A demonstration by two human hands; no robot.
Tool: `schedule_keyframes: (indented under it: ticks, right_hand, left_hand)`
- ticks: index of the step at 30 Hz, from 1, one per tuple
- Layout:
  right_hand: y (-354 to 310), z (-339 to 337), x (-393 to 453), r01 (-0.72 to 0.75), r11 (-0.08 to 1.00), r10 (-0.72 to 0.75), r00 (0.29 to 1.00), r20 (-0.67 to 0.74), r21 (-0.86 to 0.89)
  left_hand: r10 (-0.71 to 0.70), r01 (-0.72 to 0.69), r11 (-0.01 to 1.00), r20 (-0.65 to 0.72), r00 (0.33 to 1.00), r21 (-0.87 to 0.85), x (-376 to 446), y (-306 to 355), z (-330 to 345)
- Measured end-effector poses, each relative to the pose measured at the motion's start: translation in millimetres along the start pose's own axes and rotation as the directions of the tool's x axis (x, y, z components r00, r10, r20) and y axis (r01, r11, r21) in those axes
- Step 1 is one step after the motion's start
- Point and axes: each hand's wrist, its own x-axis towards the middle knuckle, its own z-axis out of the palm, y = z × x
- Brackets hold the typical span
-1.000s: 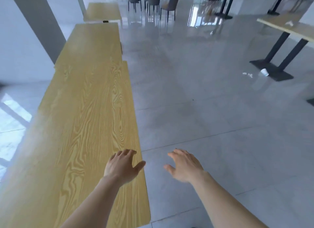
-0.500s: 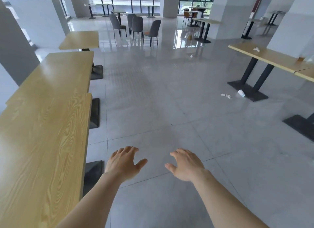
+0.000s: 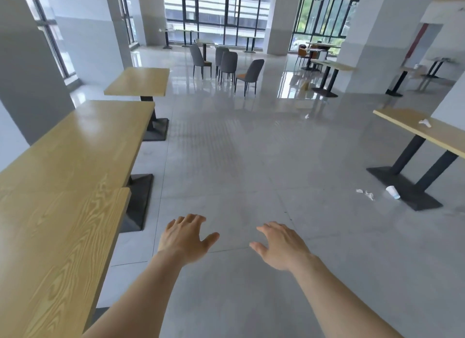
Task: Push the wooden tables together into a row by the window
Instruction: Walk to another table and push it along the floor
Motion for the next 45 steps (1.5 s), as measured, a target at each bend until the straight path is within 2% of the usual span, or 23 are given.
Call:
schedule_keyframes:
  ticks: [9,21,27,34,39,45]
  right_hand:
    - [51.5,-64.2,212.4,0.043,0.999,-0.043,0.999,0.006,0.009]
    - [133.2,-180.8,523.6,0.115,0.993,-0.116,0.992,0.046,0.038]
    - [133.6,-207.0,674.3,0.160,0.987,-0.162,0.984,0.077,0.021]
    - [85.7,-254.0,881.4,0.222,0.975,-0.219,0.970,0.108,-0.015]
    - [52.5,-312.1,1021.0,0.227,0.974,-0.225,0.972,0.073,-0.024]
    - [46.1,-355.3,1164.2,0.197,0.980,-0.196,0.978,0.071,-0.004]
  left_hand:
    - [0.002,-0.001,0.999,-0.010,1.000,0.045,213.7,18.5,-36.3]
    - [-0.118,0.119,0.992,-0.038,0.992,0.040,521.1,47.2,-103.8]
    - [-0.175,0.176,0.984,-0.041,0.984,0.028,655.3,15.9,-114.3]
    - [-0.249,0.247,0.968,-0.042,0.968,-0.043,840.8,-69.0,-139.4]
    - [-0.258,0.254,0.965,-0.069,0.964,-0.063,980.1,-113.0,-189.6]
    - [-0.225,0.223,0.974,-0.057,0.973,-0.038,1122.9,-141.7,-226.8]
